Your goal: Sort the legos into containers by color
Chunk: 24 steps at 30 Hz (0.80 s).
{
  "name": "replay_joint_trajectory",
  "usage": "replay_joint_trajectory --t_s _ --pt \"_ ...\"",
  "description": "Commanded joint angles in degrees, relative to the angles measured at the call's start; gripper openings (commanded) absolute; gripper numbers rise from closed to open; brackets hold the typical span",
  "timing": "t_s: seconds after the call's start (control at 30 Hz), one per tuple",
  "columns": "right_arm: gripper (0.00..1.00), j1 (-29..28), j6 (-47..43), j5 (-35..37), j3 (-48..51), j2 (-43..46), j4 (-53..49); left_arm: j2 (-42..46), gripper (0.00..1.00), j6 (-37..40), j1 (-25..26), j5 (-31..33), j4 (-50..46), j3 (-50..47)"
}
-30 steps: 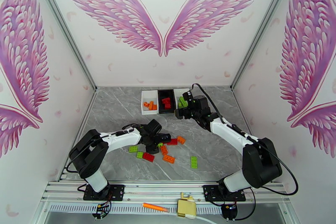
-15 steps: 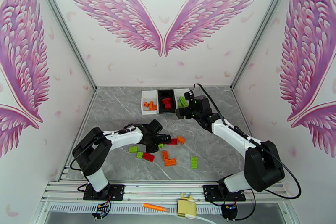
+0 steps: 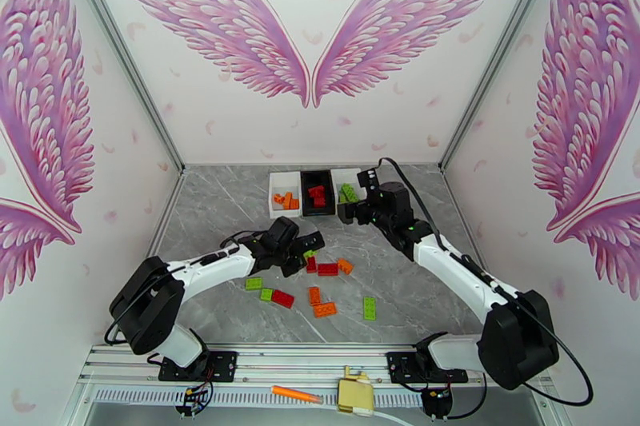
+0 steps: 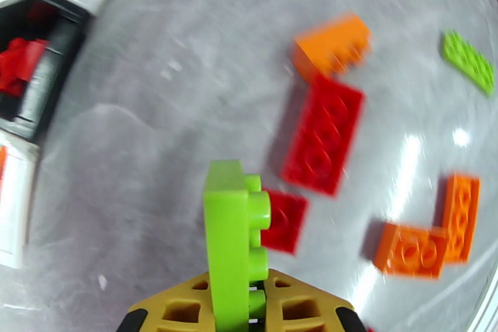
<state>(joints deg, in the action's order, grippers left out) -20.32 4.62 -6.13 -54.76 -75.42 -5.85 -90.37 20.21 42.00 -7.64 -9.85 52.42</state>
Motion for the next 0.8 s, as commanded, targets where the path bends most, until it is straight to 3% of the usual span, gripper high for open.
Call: replay_joint_trajectory --t_s 0.0,0.17,0.4,0.77 --pt "0.99 0.01 0.74 2.18 2.24 3.7 2.68 -0.58 0.06 -10.77 -0.59 1.31 18.58 -1.06" --pt "0.99 -0.01 3.02 2.51 6.44 8.33 6.91 -6.8 0.05 -19.83 -1.44 4.57 31.85 3.15" --pt "0.99 -0.06 2.61 -2.04 7.31 9.95 5.57 -18.97 0.01 -25.67 -4.08 6.37 42.59 12.75" --pt "0.99 0.01 1.76 -2.13 6.69 9.55 3.13 -34.91 0.01 -32.91 -5.99 1.39 40.5 34.44"
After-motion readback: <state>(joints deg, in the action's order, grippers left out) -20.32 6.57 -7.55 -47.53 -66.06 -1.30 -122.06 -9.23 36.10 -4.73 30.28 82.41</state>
